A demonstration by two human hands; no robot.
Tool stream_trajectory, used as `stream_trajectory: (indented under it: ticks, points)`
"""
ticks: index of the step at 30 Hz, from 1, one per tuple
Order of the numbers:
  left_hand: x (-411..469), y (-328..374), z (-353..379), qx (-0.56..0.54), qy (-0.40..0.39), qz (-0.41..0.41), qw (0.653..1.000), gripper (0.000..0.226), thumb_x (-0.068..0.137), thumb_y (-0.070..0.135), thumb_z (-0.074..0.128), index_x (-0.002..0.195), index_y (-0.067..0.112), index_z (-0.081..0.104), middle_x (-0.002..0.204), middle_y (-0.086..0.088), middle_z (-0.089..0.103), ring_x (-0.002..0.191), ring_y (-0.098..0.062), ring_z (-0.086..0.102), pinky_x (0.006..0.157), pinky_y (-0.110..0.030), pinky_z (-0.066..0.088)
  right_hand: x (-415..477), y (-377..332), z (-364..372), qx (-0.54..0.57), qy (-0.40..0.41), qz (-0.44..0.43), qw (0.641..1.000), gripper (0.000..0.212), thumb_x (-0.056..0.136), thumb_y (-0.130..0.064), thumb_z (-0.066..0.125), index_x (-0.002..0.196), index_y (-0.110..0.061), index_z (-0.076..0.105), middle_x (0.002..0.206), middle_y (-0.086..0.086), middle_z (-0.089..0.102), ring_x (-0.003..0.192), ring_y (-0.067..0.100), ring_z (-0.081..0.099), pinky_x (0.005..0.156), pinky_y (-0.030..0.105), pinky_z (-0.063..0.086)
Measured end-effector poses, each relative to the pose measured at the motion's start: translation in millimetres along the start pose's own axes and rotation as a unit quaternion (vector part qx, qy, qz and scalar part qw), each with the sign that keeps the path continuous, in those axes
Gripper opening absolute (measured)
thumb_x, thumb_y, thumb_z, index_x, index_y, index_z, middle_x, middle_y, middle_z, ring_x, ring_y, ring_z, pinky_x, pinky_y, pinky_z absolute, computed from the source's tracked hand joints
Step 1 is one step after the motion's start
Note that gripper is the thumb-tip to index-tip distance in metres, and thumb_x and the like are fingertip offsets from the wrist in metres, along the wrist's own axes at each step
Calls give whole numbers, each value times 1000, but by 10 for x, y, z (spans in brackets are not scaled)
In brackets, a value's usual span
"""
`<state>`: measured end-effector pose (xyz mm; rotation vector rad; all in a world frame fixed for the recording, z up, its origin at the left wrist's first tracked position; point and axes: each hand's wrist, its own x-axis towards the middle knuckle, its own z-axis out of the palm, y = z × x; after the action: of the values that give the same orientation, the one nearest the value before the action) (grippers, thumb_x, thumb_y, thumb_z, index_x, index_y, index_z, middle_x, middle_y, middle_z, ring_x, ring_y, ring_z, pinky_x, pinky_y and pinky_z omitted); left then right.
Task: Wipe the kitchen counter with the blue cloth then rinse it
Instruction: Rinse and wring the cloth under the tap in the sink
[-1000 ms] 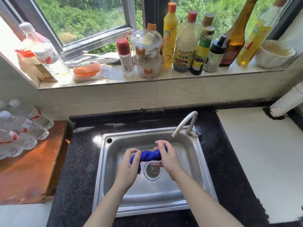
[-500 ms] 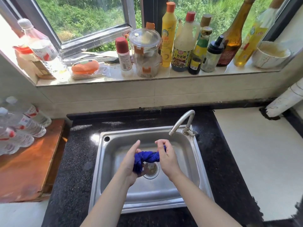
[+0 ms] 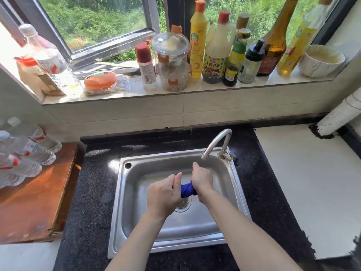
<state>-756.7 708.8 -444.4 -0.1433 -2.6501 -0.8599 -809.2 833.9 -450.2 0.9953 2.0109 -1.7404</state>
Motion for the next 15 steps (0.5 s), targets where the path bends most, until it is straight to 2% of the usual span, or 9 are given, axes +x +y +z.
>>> stream_trajectory:
  ticks: [3, 6, 8, 9, 11, 13, 15]
  points:
    - [-39, -8, 14, 33, -20, 50, 998, 44, 100, 34, 43, 59, 18, 38, 42, 2, 39, 35, -27, 38, 31, -37, 34, 79, -11, -17, -52, 13, 17, 998, 36, 90, -33, 43, 69, -8, 59, 80, 12, 64, 77, 32, 58, 80, 46, 54]
    - [-75, -3, 1, 32, -14, 70, 997, 43, 99, 34, 43, 60, 18, 39, 42, 1, 39, 35, -27, 37, 31, -39, 33, 117, 29, -8, -56, -6, 46, 997, 31, 87, -30, 46, 71, -8, 59, 80, 13, 65, 72, 31, 56, 73, 43, 53]
    - [-94, -43, -30, 25, -20, 47, 998, 41, 98, 38, 45, 63, 17, 45, 44, 3, 42, 36, -25, 41, 32, -36, 35, 84, 20, -8, -52, -46, 62, 996, 28, 90, -28, 48, 72, -8, 57, 74, 10, 62, 66, 27, 52, 65, 36, 49]
    - [-92, -42, -58, 13, -26, 12, 999, 37, 96, 41, 49, 68, 16, 50, 46, 5, 46, 39, -23, 45, 35, -34, 37, 66, 10, -31, -58, -70, 48, 995, 30, 92, -28, 49, 71, -9, 55, 70, 8, 59, 64, 25, 50, 63, 32, 45]
    - [-62, -33, -143, -36, -35, -110, 993, 30, 93, 44, 60, 83, 17, 53, 58, 7, 55, 51, -16, 54, 49, -28, 42, 36, 3, -88, -72, -104, -28, 992, 39, 97, -33, 50, 65, -11, 52, 64, 2, 55, 60, 19, 47, 61, 29, 39]
    - [-14, -67, -225, -111, -32, -232, 966, 26, 89, 39, 70, 92, 19, 53, 74, 7, 60, 70, -6, 59, 60, -17, 41, -23, 22, -127, -70, -143, -111, 981, 43, 98, -41, 55, 64, -15, 50, 60, -3, 50, 57, 15, 46, 61, 28, 39]
    - [13, -156, -263, -202, -37, -324, 924, 30, 84, 41, 76, 95, 23, 55, 85, 3, 64, 76, -10, 61, 66, -23, 44, -83, 59, -148, -72, -193, -154, 966, 35, 94, -41, 64, 73, -18, 49, 64, -5, 48, 60, 13, 48, 63, 30, 47]
